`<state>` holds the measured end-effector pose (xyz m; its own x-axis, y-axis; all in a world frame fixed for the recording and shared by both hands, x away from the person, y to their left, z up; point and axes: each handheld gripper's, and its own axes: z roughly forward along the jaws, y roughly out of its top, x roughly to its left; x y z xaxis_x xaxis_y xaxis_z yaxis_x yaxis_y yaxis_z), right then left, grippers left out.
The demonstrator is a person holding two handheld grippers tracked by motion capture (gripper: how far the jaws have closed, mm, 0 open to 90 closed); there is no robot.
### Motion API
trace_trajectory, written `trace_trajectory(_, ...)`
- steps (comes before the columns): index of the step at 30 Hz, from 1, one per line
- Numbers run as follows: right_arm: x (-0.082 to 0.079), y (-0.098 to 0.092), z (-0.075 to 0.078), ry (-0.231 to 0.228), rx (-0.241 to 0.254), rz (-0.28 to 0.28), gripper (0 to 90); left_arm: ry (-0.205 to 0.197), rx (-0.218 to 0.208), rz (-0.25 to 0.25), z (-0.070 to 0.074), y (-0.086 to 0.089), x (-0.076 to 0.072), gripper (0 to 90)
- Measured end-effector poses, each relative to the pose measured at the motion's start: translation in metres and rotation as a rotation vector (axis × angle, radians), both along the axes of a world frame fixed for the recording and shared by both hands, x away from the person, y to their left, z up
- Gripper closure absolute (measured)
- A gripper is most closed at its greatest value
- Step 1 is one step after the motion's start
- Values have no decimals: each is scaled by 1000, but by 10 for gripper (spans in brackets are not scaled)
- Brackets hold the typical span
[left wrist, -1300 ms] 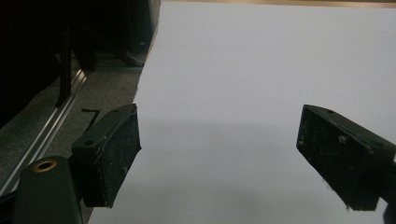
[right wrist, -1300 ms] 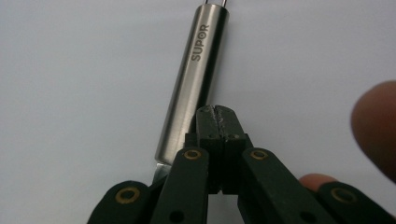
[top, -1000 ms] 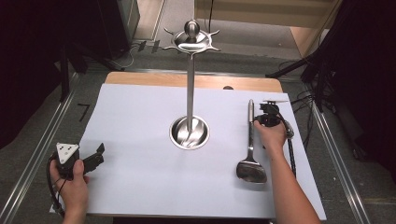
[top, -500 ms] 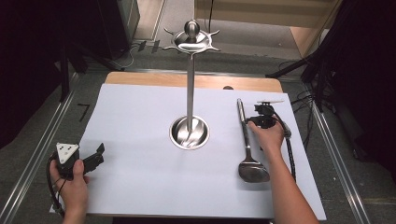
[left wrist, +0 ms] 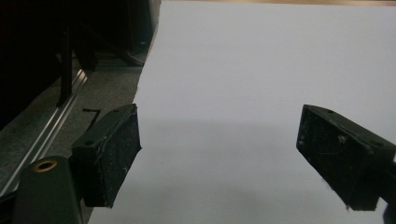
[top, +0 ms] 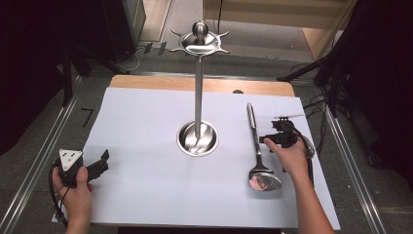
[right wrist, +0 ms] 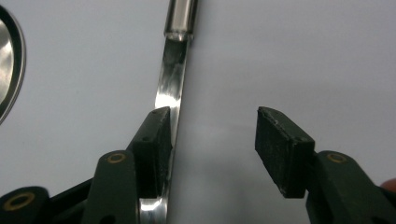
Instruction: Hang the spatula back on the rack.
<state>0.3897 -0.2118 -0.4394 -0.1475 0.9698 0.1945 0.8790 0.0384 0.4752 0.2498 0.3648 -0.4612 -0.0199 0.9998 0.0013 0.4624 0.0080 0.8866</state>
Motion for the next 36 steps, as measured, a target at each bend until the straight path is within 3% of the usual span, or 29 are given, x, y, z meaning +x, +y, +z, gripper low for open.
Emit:
trace_trajectory(6, -8, 1, 3, 85, 22, -12, 493, -3, -2, 1, 0, 0, 0, 146)
trace_trajectory(11, -14, 6, 5, 95, 31, -18, 546, 2, 1, 0, 0, 0, 0, 146)
trace_trajectory(17, -19, 12, 1, 120, 9, -17, 625, 3, 0, -1, 0, 0, 0, 146)
trace_trajectory(19, -18, 14, -1, 136, -20, -28, 658, 4, -2, 0, 0, 0, 0, 146)
trace_trajectory(27, -16, 25, 0, 177, -1, -37, 662, 5, 1, 0, 0, 0, 1, 146)
trace_trajectory(36, -11, 42, -5, 192, -74, -53, 731, 4, -3, 1, 0, 0, 1, 146)
